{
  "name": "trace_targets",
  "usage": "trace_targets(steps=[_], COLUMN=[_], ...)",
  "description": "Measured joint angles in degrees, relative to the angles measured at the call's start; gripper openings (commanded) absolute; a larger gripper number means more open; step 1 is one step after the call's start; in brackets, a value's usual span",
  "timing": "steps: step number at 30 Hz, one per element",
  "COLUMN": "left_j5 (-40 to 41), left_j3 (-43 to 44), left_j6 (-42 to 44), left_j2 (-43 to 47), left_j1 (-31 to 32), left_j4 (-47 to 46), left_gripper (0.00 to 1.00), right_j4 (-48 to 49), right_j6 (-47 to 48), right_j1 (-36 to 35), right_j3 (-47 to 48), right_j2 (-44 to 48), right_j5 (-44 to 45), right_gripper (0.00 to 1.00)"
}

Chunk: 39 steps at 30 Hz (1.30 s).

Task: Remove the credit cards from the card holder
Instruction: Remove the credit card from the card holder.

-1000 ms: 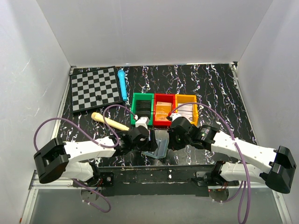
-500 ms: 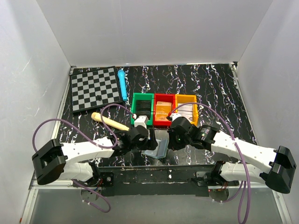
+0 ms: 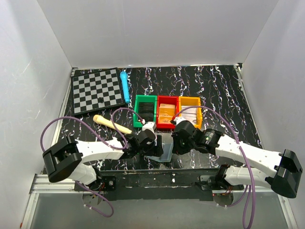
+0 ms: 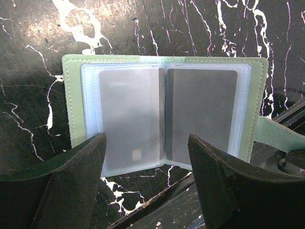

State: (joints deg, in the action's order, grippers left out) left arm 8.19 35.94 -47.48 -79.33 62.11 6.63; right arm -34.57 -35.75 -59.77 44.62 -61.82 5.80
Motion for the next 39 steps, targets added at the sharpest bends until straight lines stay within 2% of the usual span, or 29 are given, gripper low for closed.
trace_targets(steps=[10,21,30,39], left_j5=[-2.2,-8.7,-1.9,-1.8], left_j3=[0.0,0.0,-4.1,-4.7], left_j6=[0.2,1.7,0.2,-0.8], left_j2=[-1.5,-2.8,7.5,4.6], left_j1=[0.0,0.0,0.0,0.0], left_j4=[-3.1,-9.3,-5.9,-5.4], left_gripper=[0.68,0.68,0.71,0.7], right_j4=[0.0,0.2,0.4,0.5], right_j6=[0.0,-0.1,-0.1,-0.1], right_j1=[0.0,0.0,0.0,0.0], right_j3=[-0.3,-1.4,-1.7,-2.9], right_j2=[0.4,0.6,0.7,0.7], right_j5=[0.0,0.0,0.0,0.0], right_gripper=[0.01,0.01,0.01,0.01])
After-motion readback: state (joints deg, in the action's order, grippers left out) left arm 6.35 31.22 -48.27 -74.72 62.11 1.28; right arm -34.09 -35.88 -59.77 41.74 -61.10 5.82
